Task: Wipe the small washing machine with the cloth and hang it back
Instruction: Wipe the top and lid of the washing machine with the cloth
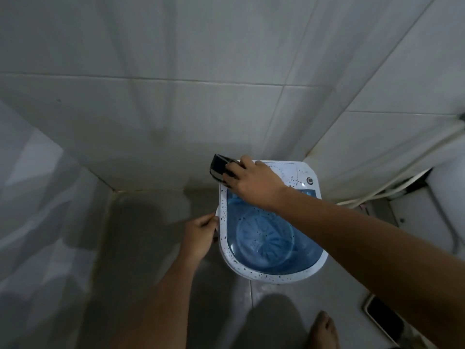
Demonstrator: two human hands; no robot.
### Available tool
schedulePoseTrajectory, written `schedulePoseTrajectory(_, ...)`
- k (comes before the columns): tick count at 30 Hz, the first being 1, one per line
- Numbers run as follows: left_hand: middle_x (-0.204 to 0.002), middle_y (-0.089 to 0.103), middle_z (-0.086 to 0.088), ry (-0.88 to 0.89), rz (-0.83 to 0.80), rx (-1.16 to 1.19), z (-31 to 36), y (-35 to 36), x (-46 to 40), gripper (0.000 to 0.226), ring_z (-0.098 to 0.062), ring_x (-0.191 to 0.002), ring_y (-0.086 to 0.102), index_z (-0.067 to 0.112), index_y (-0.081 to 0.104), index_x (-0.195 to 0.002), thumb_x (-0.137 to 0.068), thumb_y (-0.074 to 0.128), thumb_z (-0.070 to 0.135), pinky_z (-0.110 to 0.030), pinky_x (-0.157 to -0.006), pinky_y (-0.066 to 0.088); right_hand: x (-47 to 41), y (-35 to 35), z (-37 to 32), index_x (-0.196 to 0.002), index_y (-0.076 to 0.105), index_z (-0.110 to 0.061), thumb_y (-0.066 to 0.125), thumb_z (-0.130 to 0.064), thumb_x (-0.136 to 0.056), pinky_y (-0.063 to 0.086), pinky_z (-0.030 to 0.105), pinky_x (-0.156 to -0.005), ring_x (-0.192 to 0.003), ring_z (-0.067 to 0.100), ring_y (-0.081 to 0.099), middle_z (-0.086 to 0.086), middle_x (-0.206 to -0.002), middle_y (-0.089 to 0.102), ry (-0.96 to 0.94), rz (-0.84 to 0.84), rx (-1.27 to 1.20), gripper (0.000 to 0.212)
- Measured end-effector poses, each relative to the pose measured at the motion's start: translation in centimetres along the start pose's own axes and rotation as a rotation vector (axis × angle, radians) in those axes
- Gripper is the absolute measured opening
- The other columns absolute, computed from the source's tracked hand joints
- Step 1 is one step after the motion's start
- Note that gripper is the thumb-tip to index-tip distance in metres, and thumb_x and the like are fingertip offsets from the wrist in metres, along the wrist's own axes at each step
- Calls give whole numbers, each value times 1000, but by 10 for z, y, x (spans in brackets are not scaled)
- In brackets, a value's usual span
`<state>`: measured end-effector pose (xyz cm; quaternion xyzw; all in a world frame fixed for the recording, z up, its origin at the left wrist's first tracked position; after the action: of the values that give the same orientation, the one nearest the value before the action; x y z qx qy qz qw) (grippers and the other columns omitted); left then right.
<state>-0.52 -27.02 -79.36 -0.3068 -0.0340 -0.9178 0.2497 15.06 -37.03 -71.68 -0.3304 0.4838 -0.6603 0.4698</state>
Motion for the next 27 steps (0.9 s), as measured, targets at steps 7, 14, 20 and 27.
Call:
schedulePoseTrajectory(7,-79,77,11,10,-7,1,0,0,0,22,-11,-78,73,18,76,-113,-99,59,16,-36,-77,62,-9,-9,3,-134,61,-24,55,-45,-93,43,53,-97,-126,38,50,13,-137,56,-11,-42,-71,47)
schedulePoseTrajectory(14,-84,78,6,26,-10,-14,2,0,2,22,-23,-88,75,31,75,-102,-99,58,17,-40,-80,62,-2,5,7,-148,50,-16,72,-20,-81,47,52,-94,-127,41,52,13,-160,40,308,-203,-160,71)
schedulePoseTrajectory(20,-92,78,-8,23,-19,-22,2,0,1,22,-31,-94,74,18,75,-113,-100,58,16,-49,-86,61,12,5,-14,-141,56,-13,68,-24,-85,49,47,-79,-107,39,58,17,-153,47,97,-128,-28,59)
schedulePoseTrajectory(27,-101,78,-8,15,-42,-52,1,-1,2,29,-31,-95,75,15,70,-126,-101,56,19,-49,-89,60,-17,-17,25,-155,29,-15,52,-17,-96,42,48,-96,-127,39,44,15,-160,32,451,-247,-126,64)
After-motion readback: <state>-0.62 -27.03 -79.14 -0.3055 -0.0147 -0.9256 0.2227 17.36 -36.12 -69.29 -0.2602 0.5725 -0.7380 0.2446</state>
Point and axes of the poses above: each hand's wrist, its own x-axis away from the middle knuckle, its own y-axis out of the palm, z = x × y, the point moved 3 cm from there along -x, towards the middle knuckle
